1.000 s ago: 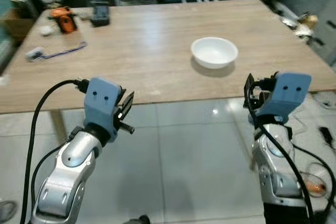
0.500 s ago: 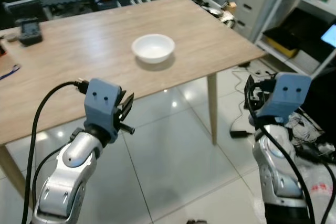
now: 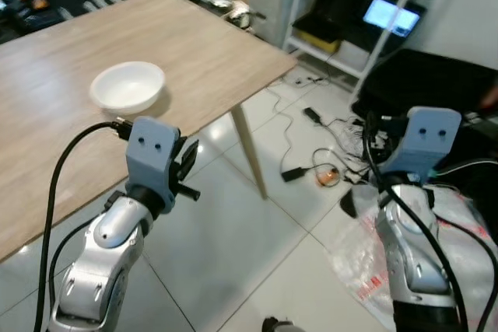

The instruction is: Setting the table

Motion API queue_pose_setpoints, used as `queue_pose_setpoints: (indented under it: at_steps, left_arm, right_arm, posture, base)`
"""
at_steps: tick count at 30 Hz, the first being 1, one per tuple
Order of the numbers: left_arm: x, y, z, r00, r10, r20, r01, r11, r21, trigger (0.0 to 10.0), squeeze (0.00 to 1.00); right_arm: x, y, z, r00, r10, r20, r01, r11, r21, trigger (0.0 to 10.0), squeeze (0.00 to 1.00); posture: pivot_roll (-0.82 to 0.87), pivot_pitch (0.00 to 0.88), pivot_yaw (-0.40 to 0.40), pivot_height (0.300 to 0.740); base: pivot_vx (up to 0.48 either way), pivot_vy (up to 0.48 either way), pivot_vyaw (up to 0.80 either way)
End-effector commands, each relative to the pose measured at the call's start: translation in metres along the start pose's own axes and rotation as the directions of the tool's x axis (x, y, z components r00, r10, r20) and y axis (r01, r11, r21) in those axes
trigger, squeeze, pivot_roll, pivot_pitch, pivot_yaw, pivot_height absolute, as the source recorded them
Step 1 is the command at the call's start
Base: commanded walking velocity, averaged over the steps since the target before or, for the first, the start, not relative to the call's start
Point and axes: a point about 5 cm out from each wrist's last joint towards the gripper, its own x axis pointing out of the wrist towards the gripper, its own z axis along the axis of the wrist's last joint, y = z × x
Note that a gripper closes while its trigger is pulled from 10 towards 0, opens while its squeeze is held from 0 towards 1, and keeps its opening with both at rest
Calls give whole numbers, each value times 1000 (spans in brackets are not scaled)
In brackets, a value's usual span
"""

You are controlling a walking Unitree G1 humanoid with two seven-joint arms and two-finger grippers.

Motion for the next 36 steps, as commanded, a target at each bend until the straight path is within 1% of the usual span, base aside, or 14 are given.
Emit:
queue_pose_setpoints:
  at_steps: [1, 4, 5, 7, 8, 10, 11, 15, 16, 19, 22, 26, 31, 36]
  left_arm:
    - [-2, 2, -15, 998, -8, -67, 10, 1000, 23, 10000, 0]
    - [-5, 2, -27, 992, -50, -119, 55, 998, 40, 10000, 0]
    - [-10, 3, -45, 979, -92, -185, 104, 993, 60, 10000, 0]
    - [-13, 4, -55, 971, -101, -217, 120, 990, 78, 10000, 0]
    - [-19, 7, -74, 955, -98, -280, 129, 987, 93, 10000, 0]
    - [-21, 9, -80, 950, -93, -299, 126, 988, 94, 10000, 0]
    - [-29, 15, -100, 934, -69, -351, 111, 988, 102, 10000, 0]
    - [-35, 20, -116, 924, -39, -380, 86, 991, 107, 10000, 0]
    - [-37, 23, -123, 918, -24, -396, 65, 994, 90, 10000, 196]
    - [-53, 32, -161, 865, 29, -501, -44, 999, -18, 10000, 188]
    - [-64, 32, -180, 829, 45, -558, -84, 995, -44, 10000, 192]
    - [-81, 28, -200, 789, 29, -614, -74, 996, -48, 10000, 196]
    - [-86, 27, -205, 783, 23, -621, -75, 996, -57, 10000, 200]
    - [-91, 26, -217, 766, 36, -641, -97, 994, -60, 10000, 200]
  right_arm:
    - [-5, -2, -13, 998, -5, -56, 4, 1000, -22, 10000, 0]
    - [-9, -2, -26, 993, 18, -113, -25, 998, -61, 10000, 0]
    - [-19, -4, -53, 975, 41, -220, -64, 993, -96, 10000, 0]
    - [-27, -5, -68, 961, 52, -273, -83, 991, -103, 10000, 0]
    - [-42, -8, -94, 926, 64, -372, -120, 984, -130, 10000, 0]
    - [-47, -8, -102, 913, 68, -402, -132, 982, -134, 10000, 0]
    - [-69, -14, -133, 850, 64, -522, -149, 981, -121, 10000, 0]
    - [-91, -19, -158, 787, 56, -614, -163, 979, -120, 10000, 0]
    - [-101, -22, -168, 758, 49, -651, -165, 979, -118, 10000, 0]
    - [-143, -29, -201, 625, 54, -779, -205, 974, -97, 10000, 0]
    - [-157, -30, -211, 574, 62, -817, -212, 975, -74, 10000, 0]
    - [-165, -37, -218, 548, 42, -836, -175, 982, -65, 10000, 0]
    - [-169, -44, -222, 534, 21, -845, -156, 985, -74, 10000, 0]
    - [-190, -52, -232, 469, -7, -883, -170, 981, -98, 10000, 0]
  posture:
    - [36, 79, 75, 740]
    - [33, 79, 75, 740]
    - [30, 79, 73, 740]
    - [25, 78, 73, 740]
    - [25, 78, 72, 740]
    - [25, 78, 72, 740]
    - [19, 79, 73, 740]
    - [17, 81, 70, 740]
    - [16, 79, 70, 740]
    - [6, 76, 66, 740]
    - [-3, 73, 63, 740]
    - [-13, 75, 54, 740]
    - [-14, 76, 47, 740]
    - [-16, 73, 43, 740]
  base:
    - [0, 0, -800]
    - [0, 0, -800]
    - [0, 0, -800]
    - [0, 0, -800]
    - [0, 0, -800]
    - [0, 0, -800]
    - [0, 0, -800]
    - [0, 0, -800]
    - [0, 0, -800]
    - [0, 0, -800]
    - [0, 0, -800]
    - [0, 0, -800]
    - [0, 0, -800]
    - [0, 0, -800]
